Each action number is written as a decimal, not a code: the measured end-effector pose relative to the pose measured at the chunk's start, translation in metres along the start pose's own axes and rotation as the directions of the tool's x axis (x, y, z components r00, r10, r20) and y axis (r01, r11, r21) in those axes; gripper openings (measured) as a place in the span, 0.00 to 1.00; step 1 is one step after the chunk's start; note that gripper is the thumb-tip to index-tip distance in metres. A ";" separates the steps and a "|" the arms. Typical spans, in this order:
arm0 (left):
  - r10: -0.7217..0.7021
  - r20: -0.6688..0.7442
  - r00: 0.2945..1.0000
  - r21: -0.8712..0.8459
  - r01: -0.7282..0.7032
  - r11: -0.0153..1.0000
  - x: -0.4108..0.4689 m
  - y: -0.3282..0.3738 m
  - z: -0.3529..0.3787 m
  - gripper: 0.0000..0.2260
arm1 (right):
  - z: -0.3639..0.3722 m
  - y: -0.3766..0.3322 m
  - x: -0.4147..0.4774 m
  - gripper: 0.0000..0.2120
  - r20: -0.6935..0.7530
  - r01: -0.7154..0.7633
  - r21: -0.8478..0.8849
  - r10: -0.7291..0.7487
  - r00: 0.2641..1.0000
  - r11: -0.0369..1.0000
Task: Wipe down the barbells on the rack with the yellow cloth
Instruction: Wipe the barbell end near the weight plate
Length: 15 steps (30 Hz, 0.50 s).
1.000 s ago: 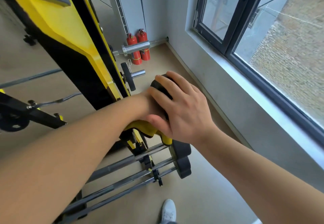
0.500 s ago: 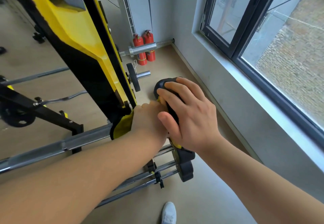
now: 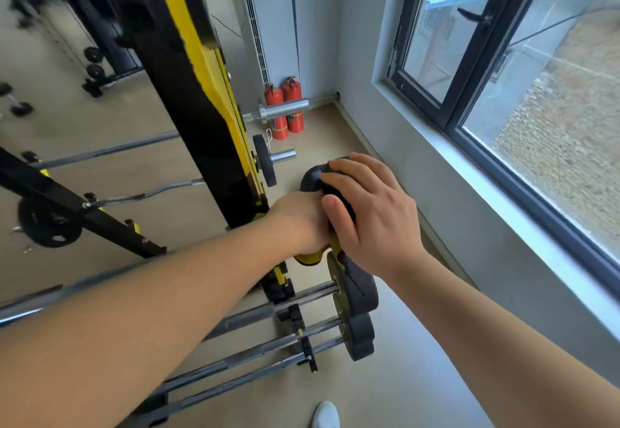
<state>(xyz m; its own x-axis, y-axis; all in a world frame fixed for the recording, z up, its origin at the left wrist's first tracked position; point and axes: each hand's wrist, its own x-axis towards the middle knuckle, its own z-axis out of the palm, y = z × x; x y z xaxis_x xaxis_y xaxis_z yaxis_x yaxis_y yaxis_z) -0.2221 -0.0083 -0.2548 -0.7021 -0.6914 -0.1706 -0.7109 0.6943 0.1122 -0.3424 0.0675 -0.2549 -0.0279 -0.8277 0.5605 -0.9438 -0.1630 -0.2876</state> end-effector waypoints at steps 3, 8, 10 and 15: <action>-0.018 -0.137 0.990 -0.089 0.006 0.996 -0.027 0.004 -0.019 0.14 | 0.000 -0.005 0.000 0.22 -0.002 -0.035 -0.036 0.035 0.999 0.999; -0.065 -0.373 0.926 -0.373 -0.085 0.924 -0.070 -0.013 -0.036 0.13 | -0.001 -0.044 0.002 0.20 0.013 -0.155 0.036 0.155 0.988 0.987; -0.084 -0.390 0.917 -0.492 -0.131 0.861 -0.088 -0.023 -0.040 0.17 | 0.002 -0.073 0.000 0.19 0.027 -0.133 0.169 0.130 0.991 0.977; -0.217 -0.395 0.893 -0.682 -0.127 0.721 -0.147 -0.063 -0.034 0.16 | 0.016 -0.141 0.001 0.20 0.120 -0.168 0.498 0.124 0.985 0.851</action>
<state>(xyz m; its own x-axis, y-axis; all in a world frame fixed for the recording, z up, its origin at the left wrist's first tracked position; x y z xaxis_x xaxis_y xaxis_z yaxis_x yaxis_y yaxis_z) -0.0761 0.0428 -0.2034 -0.4888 -0.8466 0.2105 -0.4509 0.4517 0.7698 -0.2044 0.0811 -0.2260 -0.1053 -0.9000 0.4230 -0.6341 -0.2669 -0.7257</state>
